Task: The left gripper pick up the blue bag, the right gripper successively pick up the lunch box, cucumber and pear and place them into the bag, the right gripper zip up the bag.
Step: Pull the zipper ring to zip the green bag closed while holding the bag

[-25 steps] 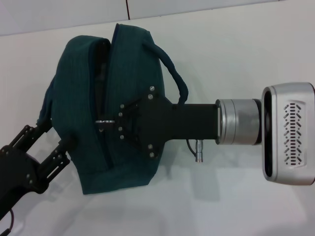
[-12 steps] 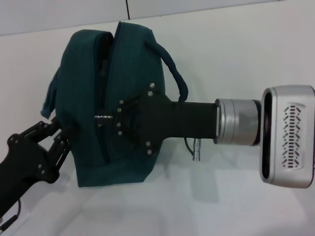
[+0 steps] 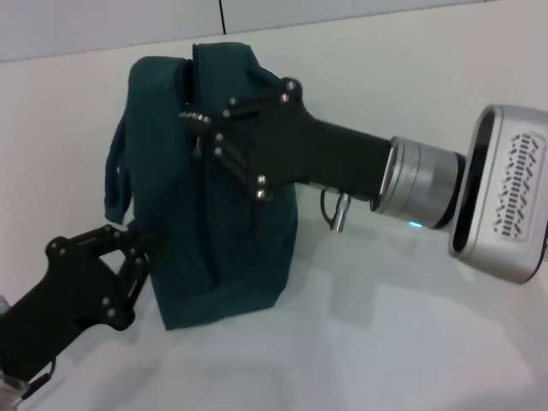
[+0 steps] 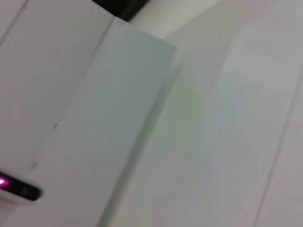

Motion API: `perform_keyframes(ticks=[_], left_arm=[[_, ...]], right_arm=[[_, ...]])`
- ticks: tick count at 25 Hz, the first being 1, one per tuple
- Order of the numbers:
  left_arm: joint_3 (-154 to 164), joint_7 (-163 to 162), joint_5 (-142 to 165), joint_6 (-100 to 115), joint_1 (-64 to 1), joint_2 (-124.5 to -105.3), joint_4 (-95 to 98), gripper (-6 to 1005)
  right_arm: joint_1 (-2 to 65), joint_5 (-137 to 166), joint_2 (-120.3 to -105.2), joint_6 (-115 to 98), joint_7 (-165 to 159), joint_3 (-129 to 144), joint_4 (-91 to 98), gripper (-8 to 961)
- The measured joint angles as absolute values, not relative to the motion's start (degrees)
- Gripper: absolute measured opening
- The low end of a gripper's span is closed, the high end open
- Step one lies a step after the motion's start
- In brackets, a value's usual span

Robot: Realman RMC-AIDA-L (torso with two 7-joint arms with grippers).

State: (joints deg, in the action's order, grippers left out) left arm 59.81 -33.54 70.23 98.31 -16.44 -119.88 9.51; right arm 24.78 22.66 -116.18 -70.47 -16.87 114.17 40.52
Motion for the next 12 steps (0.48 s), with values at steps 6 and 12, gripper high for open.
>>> perform_keyframes(ticks=[6,12], left_arm=[[60.8,-32.8,70.2,98.2,-16.8,-119.62,9.8,81],[60.9,-33.0,70.2,97.4,-16.7,-119.28,10.0,62]], right_arm=[[25.2,17.8,-116.18,-70.4,-16.8,114.3,39.0,18],[25.3,15.5,-116.18,-70.1,-14.7,112.4,36.7,18]])
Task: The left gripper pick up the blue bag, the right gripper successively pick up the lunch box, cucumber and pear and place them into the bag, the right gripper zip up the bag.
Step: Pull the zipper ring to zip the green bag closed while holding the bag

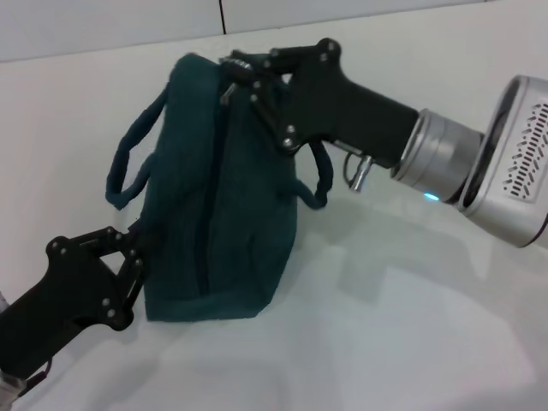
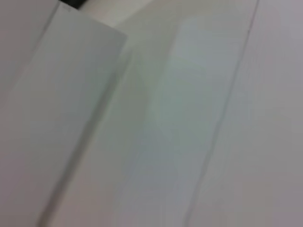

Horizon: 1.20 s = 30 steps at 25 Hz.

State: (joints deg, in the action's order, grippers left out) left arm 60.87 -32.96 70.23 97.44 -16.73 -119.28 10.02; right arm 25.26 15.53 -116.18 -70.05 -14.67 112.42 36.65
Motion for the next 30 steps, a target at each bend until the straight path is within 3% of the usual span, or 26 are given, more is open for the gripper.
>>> perform_keyframes(ticks=[10,15,21,26,30], left_arm=[[60.2,-38.2,68.9,97.2,-16.1,-118.38,11.3,63],[60.5,-42.1,70.1,97.9,-16.2,-118.89,13.6,68],[60.2,-43.5,66.8,102.1,-15.8,-119.36,13.5,242],[60.2,-47.9,64.9,102.8,-17.2,-119.26,15.3,480],[60.2,-55.0,65.2,99.9,-21.1,-119.01,17.4,566]], right_arm=[[22.7,9.8,-116.17,-72.7,-7.7,114.9,35.5,17],[22.3,9.8,-116.19,-72.9,-6.1,116.8,36.0,17],[22.2,9.8,-116.18,-73.1,-5.5,117.3,36.1,17],[22.2,9.8,-116.18,-73.2,-5.4,117.3,36.2,17],[22.4,9.8,-116.18,-73.2,-5.1,117.3,36.2,17]])
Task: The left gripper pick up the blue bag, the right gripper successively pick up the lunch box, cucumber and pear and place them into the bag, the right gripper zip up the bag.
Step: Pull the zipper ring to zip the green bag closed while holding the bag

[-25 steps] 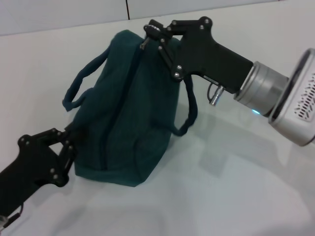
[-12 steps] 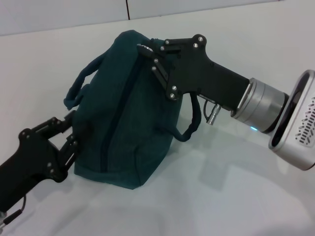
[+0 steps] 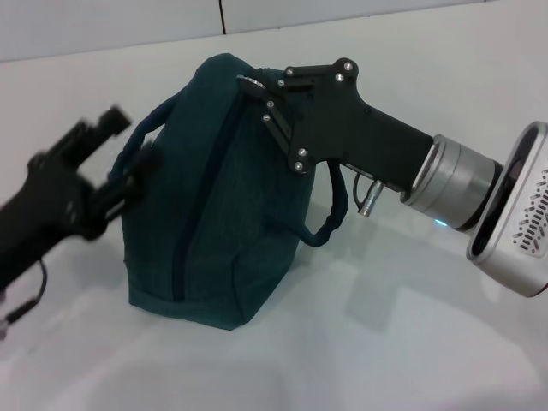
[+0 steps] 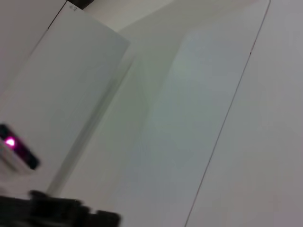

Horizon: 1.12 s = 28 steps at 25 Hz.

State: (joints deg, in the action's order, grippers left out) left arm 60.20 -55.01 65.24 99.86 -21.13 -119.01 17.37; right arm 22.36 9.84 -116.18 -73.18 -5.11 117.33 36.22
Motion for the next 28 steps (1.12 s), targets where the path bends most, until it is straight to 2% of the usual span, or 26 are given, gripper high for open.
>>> perform_keyframes(ticks=[4,13,28], left_arm=[[60.2,-66.6,65.7,94.6,-23.7,-118.37,22.3,652],[60.2,-90.2,76.3,87.0,-24.9,-116.65,34.8,863],[60.4,-97.7,81.7,86.6,-26.8,-115.70,36.1,837]], right_arm=[[22.5,9.8,-116.18,-73.2,-5.1,117.3,36.2,18],[22.6,9.8,-116.18,-73.2,-5.0,117.3,36.0,18],[23.0,9.1,-116.18,-72.7,-5.0,116.9,35.6,17]])
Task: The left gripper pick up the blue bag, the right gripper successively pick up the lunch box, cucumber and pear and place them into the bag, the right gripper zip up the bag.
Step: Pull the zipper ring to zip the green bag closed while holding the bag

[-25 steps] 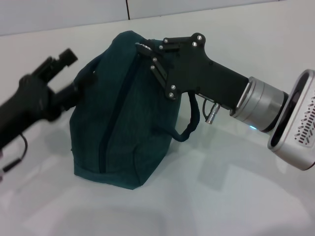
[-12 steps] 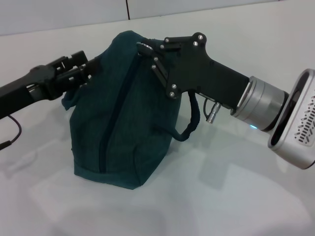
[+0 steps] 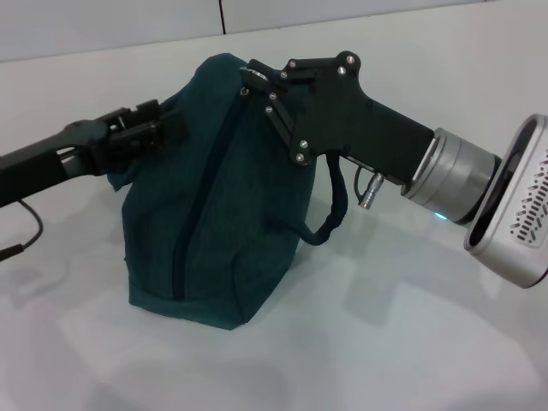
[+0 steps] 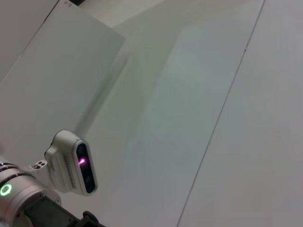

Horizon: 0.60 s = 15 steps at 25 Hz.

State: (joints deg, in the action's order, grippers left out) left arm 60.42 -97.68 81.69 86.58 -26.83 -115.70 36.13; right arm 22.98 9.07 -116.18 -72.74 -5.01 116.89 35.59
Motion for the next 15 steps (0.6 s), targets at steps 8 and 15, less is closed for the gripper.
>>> perform_keyframes(ticks=[8,15], left_arm=[[60.3,-99.8,83.4,86.7,-28.0,-116.43,36.2,811],[60.3,-97.2,83.5,86.7,-27.8,-116.75,35.7,788]], right_arm=[[22.7,8.9,-116.18,-72.7,-5.0,117.3,35.6,17],[22.4,8.9,-116.18,-73.1,-5.0,117.4,35.5,18]])
